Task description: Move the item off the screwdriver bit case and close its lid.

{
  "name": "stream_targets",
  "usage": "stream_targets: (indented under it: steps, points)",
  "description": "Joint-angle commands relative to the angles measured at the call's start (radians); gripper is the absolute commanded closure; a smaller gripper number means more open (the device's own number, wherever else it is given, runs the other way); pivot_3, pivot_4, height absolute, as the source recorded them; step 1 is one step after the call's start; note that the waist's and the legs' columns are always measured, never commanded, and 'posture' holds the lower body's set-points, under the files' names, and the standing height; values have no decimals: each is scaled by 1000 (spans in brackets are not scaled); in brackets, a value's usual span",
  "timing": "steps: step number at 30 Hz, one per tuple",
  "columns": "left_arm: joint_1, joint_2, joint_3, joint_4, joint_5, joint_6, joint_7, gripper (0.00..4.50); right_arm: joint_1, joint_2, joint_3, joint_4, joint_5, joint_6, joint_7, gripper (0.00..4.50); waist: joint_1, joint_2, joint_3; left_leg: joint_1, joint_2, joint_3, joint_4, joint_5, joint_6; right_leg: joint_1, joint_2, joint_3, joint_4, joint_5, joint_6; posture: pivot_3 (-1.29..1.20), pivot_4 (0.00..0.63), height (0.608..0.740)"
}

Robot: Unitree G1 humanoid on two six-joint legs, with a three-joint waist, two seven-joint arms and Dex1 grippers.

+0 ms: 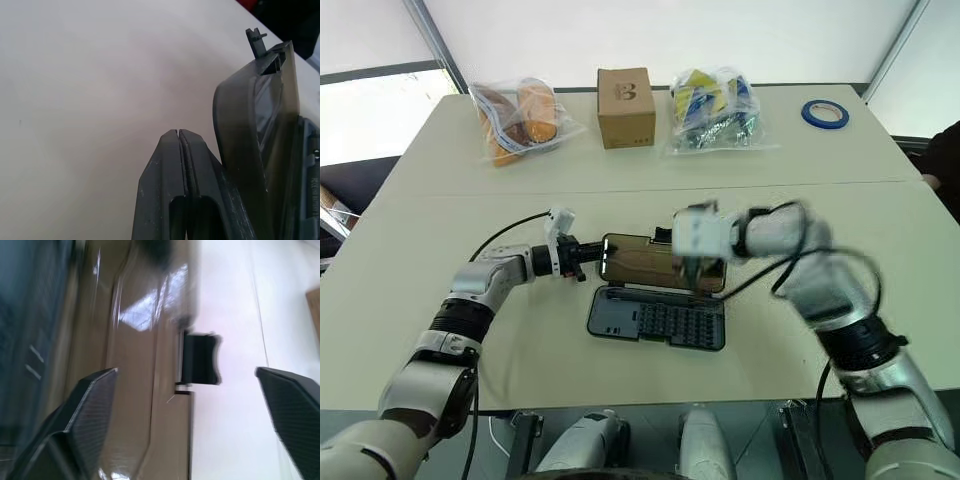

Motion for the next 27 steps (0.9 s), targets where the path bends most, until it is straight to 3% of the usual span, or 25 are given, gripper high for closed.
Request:
stream_targets:
  steps: [1, 4, 9, 14, 17, 20, 23, 24, 27]
  points:
    - [-19, 19, 35, -62, -57, 49, -83, 4500, -98, -34, -233, -97, 262, 247, 42, 75, 2, -1, -1, 0, 0, -1, -1, 0, 0, 0, 0, 0, 0, 0, 0, 0, 150, 740]
    - [4, 65, 15, -170, -115, 146, -204, 4500, -111, -34, -300, -99, 314, 303, -34, 75, 0, -2, -1, 2, 1, -2, -4, 0, 0, 0, 0, -2, 0, 0, 0, 0, 150, 740]
    - [48, 191, -89, -385, -177, 306, -401, 4500, -35, -67, -307, -111, 337, 291, -119, 75, -1, -2, -1, 1, 1, 0, -4, 0, 0, -1, -1, 0, 2, 0, 0, 0, 150, 740]
    - [134, 315, -250, -518, -80, 205, -528, 4500, 46, -118, -271, -162, 360, 301, -154, 75, -3, -1, -1, 2, 1, 1, -4, 0, 0, -2, -1, 1, 2, 0, 0, 0, 150, 740]
    - [57, 254, -120, -455, -168, 276, -428, 4500, 158, -157, -184, -279, 351, 300, -181, 75, 8, -2, -1, 1, 1, 0, -2, 0, 0, -1, 0, 0, 2, 0, 0, 0, 150, 740]
    - [-53, 207, 46, -425, -297, 394, -320, 4500, 226, -124, -124, -417, 393, 360, -246, 75, 18, -3, 0, -1, 1, 0, 2, 0, 0, -1, 0, 0, 3, 0, 0, 0, 150, 740]
    - [-111, 185, 134, -420, -349, 441, -238, 4500, 254, -63, -92, -500, 451, 446, -314, 75, 13, -2, 0, -1, 1, 0, 4, 0, 1, -1, 0, 0, 3, 0, 0, 0, 150, 740]
    - [-128, 174, 148, -406, -345, 433, -211, 4500, 271, -38, -82, -529, 481, 478, -329, 75, 13, -2, 0, -1, 1, 0, 4, -1, 1, -1, 0, 0, 4, 0, 0, 0, 150, 740]
    - [-136, 142, 48, -359, -207, 281, -192, 4500, 348, -14, -21, -605, 533, 515, -355, 851, 20, -3, 0, 1, 1, 0, 3, -1, 1, 1, 0, 0, 3, 0, 0, 0, 150, 740]
